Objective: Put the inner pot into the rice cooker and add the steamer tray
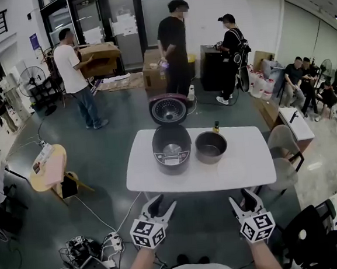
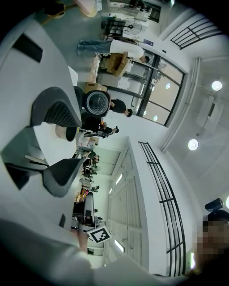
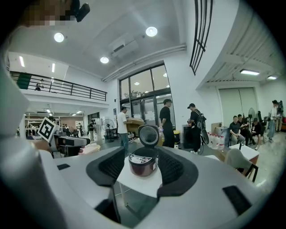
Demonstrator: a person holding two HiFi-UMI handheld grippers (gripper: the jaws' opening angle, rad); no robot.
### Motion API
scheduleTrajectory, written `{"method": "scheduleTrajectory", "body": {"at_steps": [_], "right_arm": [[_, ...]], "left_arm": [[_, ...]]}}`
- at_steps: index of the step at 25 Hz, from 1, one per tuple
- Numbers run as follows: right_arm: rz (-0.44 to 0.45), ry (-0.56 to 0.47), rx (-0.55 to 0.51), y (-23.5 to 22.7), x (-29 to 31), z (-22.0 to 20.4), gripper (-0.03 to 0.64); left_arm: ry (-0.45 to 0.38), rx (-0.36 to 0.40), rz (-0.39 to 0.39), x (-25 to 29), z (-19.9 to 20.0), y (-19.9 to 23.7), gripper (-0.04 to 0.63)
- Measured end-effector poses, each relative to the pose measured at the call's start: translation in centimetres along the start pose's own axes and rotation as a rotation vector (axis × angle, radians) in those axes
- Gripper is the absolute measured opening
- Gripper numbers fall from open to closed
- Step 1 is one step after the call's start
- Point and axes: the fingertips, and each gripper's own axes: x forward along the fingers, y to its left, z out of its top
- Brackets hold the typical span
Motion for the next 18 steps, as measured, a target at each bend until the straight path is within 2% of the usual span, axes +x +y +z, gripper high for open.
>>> {"method": "scheduleTrajectory", "body": {"at_steps": [6, 9, 18], "right_arm": [[-0.001, 0.002, 0.006, 0.8, 0.5, -0.1, 0.312], [-0.007, 0.003, 0.008, 1.2, 0.9, -0.3, 0.316], [-0.031, 0.008, 0.010, 2.8, 1.5, -0.5, 0.316]], "left_arm": [[0.004, -0.006, -0.019, -0.3, -0.1, 0.7, 0.304], [0.009, -0.014, -0.028, -0.5, -0.3, 1.2, 0.327], [0.026, -0.017, -0.052, -0.9, -0.7, 2.9, 0.327]]}}
